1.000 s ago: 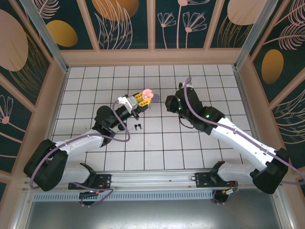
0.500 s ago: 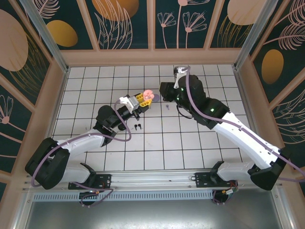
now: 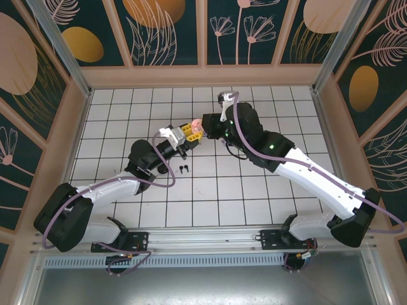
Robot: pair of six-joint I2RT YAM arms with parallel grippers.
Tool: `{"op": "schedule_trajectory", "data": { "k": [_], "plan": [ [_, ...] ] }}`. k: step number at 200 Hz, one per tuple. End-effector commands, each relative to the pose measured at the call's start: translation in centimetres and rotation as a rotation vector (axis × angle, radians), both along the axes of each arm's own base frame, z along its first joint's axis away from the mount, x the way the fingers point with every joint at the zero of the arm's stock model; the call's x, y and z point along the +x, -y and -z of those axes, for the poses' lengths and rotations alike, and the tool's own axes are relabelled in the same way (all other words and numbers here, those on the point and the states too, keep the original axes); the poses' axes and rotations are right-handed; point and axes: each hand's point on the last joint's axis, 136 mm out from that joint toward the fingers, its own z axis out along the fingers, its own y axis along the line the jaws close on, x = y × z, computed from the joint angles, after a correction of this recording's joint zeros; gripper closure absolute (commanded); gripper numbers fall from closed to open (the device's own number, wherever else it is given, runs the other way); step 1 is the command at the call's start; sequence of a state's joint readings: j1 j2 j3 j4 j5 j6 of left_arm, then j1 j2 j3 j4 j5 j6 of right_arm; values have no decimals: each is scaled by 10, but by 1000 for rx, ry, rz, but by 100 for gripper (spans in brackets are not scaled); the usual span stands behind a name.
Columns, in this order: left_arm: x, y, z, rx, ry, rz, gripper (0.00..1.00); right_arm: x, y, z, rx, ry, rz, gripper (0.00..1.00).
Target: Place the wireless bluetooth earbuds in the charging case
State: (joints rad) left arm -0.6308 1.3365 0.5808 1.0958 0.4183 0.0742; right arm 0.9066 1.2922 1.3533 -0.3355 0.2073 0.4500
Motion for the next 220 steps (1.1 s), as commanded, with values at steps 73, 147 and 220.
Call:
{"op": "schedule_trajectory", "data": {
  "k": [73, 147, 220],
  "plan": [
    [-6, 3, -21, -40, 41, 32, 100, 3, -13, 8, 1, 8, -14, 82],
    [-6, 3, -25, -45, 47, 33, 100, 4, -14, 27, -32, -19, -12, 83],
    [-5, 4, -28, -56, 38, 39, 100, 3, -11, 40, -43, -34, -2, 83]
  ]
}}
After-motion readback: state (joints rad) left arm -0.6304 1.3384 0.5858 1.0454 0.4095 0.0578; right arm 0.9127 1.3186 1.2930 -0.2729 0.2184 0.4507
